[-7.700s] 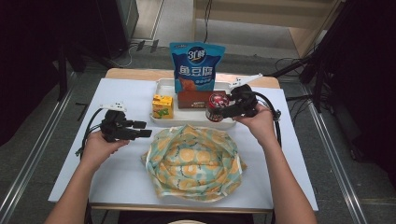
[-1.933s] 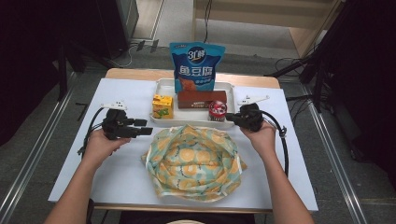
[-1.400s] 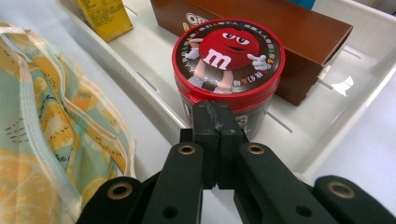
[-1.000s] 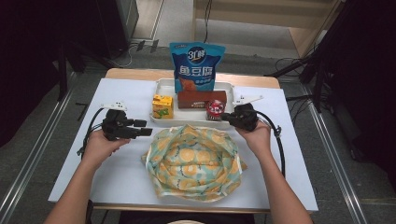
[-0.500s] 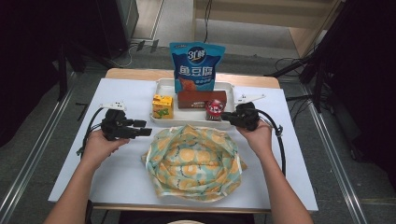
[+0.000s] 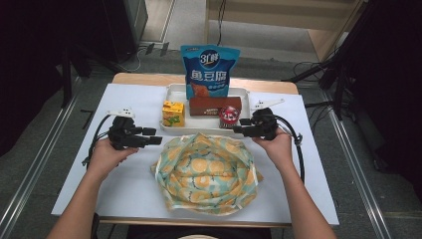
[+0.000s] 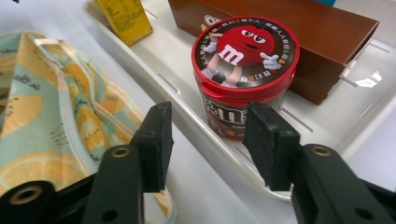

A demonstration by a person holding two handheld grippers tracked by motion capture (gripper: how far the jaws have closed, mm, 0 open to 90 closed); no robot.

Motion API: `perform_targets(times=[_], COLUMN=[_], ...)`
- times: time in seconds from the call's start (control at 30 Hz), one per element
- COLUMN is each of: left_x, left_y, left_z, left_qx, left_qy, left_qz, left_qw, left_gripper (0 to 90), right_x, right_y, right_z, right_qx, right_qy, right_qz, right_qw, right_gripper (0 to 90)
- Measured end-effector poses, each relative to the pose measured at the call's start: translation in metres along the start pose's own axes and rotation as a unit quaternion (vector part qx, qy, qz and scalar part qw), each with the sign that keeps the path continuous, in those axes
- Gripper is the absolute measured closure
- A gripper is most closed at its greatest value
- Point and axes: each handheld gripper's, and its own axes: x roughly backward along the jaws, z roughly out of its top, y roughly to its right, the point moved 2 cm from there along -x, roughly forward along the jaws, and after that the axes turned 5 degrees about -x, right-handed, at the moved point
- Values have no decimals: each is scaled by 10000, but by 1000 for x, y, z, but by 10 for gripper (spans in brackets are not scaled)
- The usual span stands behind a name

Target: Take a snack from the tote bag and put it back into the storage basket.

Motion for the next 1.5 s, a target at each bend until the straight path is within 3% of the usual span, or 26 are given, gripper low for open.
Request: perform_targets(times=[0.2, 0.4, 1.5], left_x=[-1, -1, -1], left_y=[0, 1, 6], left_z=[0, 0, 2], left_qx=[-2, -3, -34], left_qy=[-18, -9, -6], left_qz=[-6, -16, -55], left_qw=[10000, 10000, 10000], left_gripper=[424, 423, 422], right_x=[7, 16, 44], right_y=[-5, -9, -56], right_z=[2, 2, -25], right_qx=[-21, -220, 189], right_qy=[65, 161, 178], right_qz=[44, 94, 211], right_qw=[10000, 9996, 9994], right_gripper=[410, 409, 373])
